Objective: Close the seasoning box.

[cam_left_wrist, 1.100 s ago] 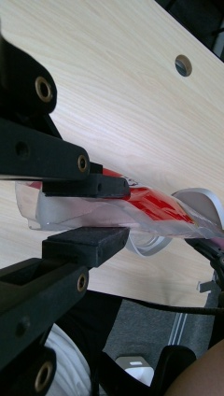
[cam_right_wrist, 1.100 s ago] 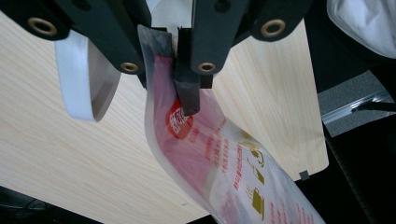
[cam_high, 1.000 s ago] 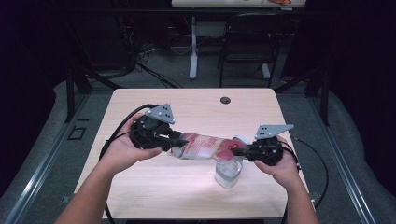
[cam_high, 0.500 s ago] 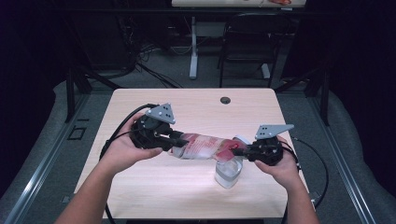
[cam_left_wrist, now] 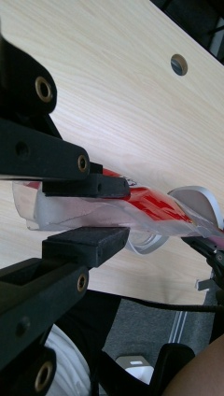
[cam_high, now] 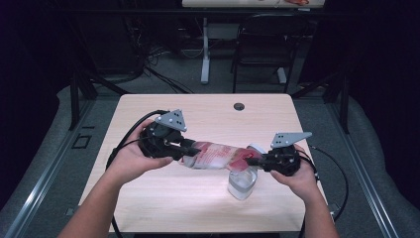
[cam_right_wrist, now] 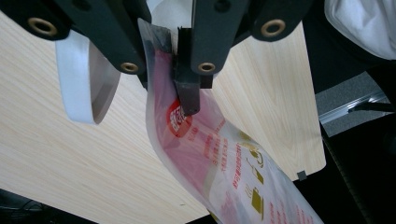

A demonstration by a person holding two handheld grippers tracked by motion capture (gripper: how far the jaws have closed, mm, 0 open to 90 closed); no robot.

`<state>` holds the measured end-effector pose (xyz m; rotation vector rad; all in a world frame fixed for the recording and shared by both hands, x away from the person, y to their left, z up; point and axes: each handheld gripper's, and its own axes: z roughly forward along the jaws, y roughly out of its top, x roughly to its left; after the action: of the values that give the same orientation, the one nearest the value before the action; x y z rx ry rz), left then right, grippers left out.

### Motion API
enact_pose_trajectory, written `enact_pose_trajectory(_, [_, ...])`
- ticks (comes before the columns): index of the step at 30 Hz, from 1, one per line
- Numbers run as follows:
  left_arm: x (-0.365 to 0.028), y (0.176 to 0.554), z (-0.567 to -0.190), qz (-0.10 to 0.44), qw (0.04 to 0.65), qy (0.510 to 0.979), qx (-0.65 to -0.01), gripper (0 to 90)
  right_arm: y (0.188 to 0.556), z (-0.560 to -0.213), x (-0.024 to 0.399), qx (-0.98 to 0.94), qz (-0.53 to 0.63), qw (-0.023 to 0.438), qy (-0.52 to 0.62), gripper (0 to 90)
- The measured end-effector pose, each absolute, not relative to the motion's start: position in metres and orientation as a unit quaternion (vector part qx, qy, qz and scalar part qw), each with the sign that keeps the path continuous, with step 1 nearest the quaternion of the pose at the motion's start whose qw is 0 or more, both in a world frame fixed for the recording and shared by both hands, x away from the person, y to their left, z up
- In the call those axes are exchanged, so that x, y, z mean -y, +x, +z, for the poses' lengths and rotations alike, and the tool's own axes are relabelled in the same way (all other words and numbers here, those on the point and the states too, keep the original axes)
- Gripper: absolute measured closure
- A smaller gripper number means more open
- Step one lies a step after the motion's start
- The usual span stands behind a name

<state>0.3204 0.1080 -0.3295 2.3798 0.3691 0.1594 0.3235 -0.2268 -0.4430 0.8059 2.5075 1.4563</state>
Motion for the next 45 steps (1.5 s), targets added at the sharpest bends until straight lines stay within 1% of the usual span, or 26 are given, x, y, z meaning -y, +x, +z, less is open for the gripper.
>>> enact_pose_trajectory(45, [-0.1033, 0.3197, -0.3237, 0.063, 0.359, 0.921, -0.137, 75.1, 0.3218, -0.4397, 0.2309, -0.833, 0.482, 0.065, 0.264, 87.9])
